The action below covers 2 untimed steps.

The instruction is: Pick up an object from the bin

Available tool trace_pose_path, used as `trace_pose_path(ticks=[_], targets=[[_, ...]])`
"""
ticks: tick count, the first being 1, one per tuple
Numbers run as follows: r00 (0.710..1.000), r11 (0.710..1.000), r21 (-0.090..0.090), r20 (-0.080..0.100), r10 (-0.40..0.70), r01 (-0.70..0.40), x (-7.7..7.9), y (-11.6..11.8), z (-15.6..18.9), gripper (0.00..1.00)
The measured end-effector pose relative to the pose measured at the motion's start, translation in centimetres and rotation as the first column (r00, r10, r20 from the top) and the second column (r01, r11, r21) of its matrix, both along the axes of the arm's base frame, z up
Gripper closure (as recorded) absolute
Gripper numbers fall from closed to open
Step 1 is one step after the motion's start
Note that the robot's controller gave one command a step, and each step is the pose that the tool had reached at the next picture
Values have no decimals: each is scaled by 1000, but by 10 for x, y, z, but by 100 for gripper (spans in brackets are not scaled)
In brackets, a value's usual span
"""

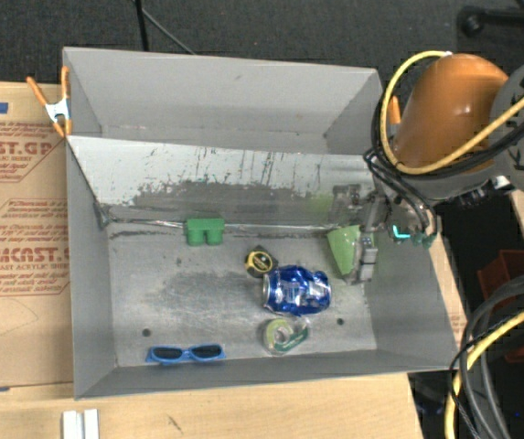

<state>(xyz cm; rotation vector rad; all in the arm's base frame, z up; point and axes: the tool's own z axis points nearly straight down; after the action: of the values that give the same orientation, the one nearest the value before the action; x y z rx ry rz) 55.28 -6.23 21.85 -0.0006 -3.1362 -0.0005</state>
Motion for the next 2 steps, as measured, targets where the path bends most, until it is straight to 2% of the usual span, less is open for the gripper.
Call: trace_pose_path(ticks=[1,2], targets=[[997,998,1,5,-71,71,-23,52,-152,0],[993,993,1,9,-118,118,-11,50,-117,0]])
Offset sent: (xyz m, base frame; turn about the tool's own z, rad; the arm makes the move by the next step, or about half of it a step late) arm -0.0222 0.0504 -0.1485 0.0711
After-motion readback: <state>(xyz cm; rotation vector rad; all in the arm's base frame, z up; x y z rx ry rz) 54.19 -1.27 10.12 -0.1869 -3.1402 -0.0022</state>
